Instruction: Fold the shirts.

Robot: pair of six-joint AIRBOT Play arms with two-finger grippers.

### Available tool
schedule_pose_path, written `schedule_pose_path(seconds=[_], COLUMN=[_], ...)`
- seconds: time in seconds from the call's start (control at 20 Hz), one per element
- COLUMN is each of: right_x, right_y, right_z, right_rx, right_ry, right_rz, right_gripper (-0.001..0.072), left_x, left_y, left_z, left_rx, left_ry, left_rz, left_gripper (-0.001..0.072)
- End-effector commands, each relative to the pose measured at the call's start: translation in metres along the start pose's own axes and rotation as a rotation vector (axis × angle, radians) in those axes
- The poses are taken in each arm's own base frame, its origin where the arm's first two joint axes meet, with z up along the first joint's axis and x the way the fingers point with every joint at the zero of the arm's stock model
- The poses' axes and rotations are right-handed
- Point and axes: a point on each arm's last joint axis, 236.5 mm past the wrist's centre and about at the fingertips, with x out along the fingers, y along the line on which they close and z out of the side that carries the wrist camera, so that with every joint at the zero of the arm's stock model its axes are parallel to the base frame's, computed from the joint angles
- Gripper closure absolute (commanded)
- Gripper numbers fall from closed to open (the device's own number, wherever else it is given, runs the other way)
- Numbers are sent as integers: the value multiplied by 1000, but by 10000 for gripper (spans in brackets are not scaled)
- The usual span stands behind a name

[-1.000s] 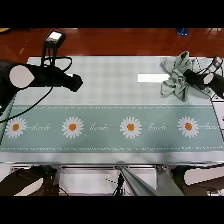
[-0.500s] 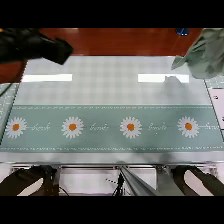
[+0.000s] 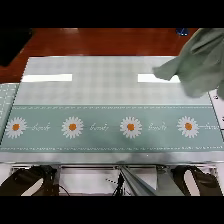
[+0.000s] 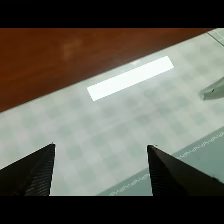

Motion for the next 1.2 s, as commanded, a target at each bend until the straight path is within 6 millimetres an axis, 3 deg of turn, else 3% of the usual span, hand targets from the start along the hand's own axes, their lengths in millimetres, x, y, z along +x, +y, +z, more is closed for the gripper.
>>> schedule_pose_path(seconds=[0.0,0.2,0.35,0.4,0.6,0.75,0.9,1.05,1.15], right_x=[-11,8,24,28,50,78,100,109,112], right_y=[27,-1,-1,5,39,68,83,98,107], right_z=[-66,-101,-111,-123,-196,-254,-320,-398,-441], right_rx=[16,15,54,40,-79,-197,-234,-206,-168], right_ry=[282,455,501,544,766,847,962,1111,1184], right_rz=[114,84,125,148,215,228,226,246,254], right_gripper=[683,683,683,684,683,683,683,682,681], left_x=[-16,8,31,38,54,54,54,55,59], left_y=[-6,-3,-1,-1,0,3,10,11,11], left_z=[-31,-63,-103,-117,-157,-160,-161,-166,-181], left_rx=[-11,-25,-43,-49,-84,-80,-69,-69,-74], left_ry=[116,215,329,368,475,481,485,498,536], left_rz=[-15,-16,-21,-23,-22,-12,16,21,19], left_gripper=[-3,-3,-3,-3,-3,-3,-3,-3,-3])
